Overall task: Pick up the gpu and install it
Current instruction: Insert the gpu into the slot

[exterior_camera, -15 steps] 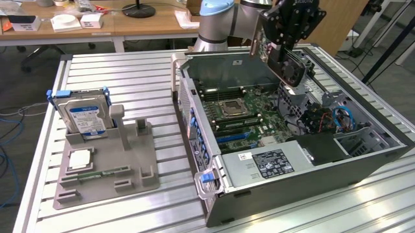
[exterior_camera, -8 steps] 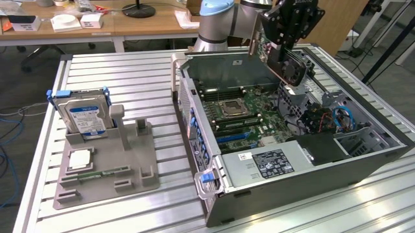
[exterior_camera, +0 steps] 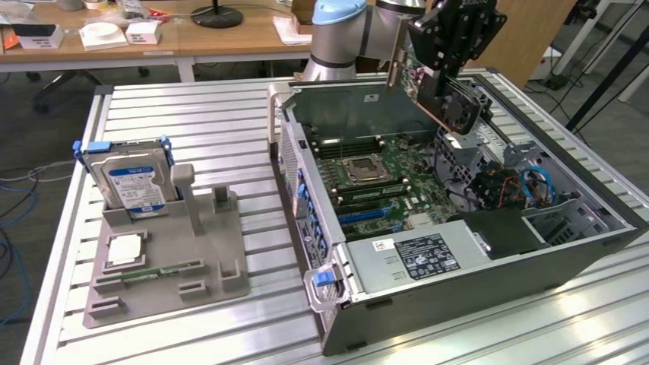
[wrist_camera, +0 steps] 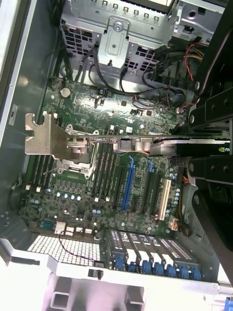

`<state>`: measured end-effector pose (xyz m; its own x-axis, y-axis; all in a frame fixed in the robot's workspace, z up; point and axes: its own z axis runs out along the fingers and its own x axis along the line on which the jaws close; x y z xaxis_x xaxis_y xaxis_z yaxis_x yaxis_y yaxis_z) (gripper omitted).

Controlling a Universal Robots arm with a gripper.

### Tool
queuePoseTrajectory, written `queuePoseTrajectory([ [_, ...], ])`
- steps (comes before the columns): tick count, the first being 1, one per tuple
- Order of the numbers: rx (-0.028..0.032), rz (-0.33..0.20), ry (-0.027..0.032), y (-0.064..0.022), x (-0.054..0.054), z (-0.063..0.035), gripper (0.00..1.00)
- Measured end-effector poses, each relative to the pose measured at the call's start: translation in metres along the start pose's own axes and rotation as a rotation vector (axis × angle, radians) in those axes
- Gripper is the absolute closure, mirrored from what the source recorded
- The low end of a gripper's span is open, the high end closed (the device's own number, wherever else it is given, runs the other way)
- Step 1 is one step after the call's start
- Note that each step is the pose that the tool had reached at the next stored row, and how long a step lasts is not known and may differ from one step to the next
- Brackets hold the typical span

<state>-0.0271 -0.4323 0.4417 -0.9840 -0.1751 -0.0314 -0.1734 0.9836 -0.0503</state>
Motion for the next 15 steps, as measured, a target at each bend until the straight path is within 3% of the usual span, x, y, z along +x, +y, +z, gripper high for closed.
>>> queuePoseTrajectory([
  [15,-0.0002,-0.010,-0.0005,0.0000,0.0000,0.0000,0.74],
])
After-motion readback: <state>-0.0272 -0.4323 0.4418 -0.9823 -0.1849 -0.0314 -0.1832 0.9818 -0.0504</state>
